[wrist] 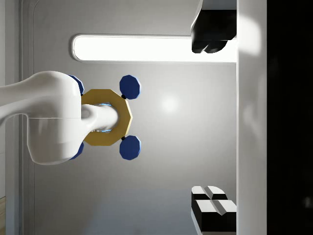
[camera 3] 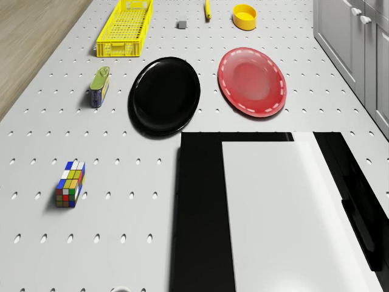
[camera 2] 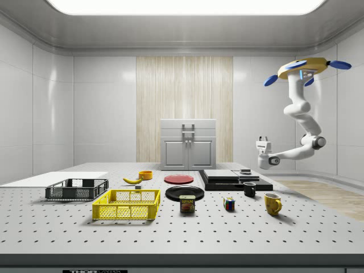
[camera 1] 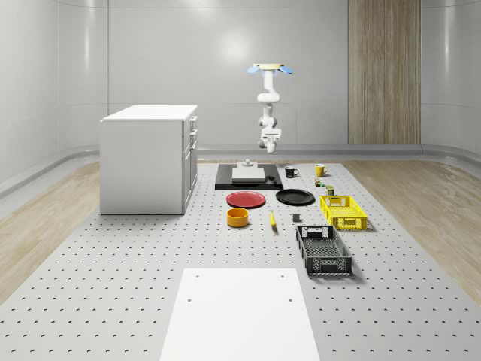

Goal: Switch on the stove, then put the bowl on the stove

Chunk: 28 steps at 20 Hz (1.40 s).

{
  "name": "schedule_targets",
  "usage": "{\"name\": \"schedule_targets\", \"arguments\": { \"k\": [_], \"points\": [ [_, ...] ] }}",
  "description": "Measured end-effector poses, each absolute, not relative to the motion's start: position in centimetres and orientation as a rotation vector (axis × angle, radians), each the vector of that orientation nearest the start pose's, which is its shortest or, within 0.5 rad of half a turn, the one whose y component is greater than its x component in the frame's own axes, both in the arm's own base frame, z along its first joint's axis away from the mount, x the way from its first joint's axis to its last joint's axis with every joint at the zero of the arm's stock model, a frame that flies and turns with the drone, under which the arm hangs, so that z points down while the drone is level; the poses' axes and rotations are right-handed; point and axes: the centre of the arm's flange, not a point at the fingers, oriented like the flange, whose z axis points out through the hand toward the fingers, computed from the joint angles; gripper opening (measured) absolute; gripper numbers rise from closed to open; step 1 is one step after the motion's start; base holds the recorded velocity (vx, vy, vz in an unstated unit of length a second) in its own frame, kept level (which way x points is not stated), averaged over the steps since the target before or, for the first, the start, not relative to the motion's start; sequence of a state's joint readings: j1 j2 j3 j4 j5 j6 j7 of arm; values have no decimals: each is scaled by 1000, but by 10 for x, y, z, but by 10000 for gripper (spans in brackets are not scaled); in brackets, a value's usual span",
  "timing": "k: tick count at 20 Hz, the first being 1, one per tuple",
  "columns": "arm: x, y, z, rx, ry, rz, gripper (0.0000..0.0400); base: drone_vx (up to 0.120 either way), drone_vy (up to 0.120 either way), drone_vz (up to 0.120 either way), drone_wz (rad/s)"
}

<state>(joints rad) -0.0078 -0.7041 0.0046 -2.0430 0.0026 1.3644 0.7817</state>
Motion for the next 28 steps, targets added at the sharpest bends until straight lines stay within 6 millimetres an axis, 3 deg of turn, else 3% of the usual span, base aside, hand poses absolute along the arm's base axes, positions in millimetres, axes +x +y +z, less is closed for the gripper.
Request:
{"name": "schedule_targets", "arguments": {
  "k": [28],
  "points": [
    [302,7,691,-2940,1219,-109,400,120,-120,0,0]
  ]
}}
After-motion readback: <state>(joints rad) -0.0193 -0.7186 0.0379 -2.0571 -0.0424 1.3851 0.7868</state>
